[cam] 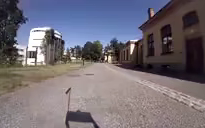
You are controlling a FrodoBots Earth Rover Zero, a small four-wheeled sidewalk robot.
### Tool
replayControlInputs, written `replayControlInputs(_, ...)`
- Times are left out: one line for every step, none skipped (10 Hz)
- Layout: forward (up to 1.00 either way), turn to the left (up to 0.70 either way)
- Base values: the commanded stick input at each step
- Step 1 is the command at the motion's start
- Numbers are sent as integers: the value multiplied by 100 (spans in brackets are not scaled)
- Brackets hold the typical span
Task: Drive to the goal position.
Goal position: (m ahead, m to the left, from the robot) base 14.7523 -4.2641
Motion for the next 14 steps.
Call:
replayControlInputs(70,-14)
replayControlInputs(70,-14)
replayControlInputs(70,-10)
replayControlInputs(70,-1)
replayControlInputs(70,0)
replayControlInputs(70,0)
replayControlInputs(70,0)
replayControlInputs(70,0)
replayControlInputs(70,0)
replayControlInputs(70,0)
replayControlInputs(70,0)
replayControlInputs(70,0)
replayControlInputs(70,0)
replayControlInputs(70,0)
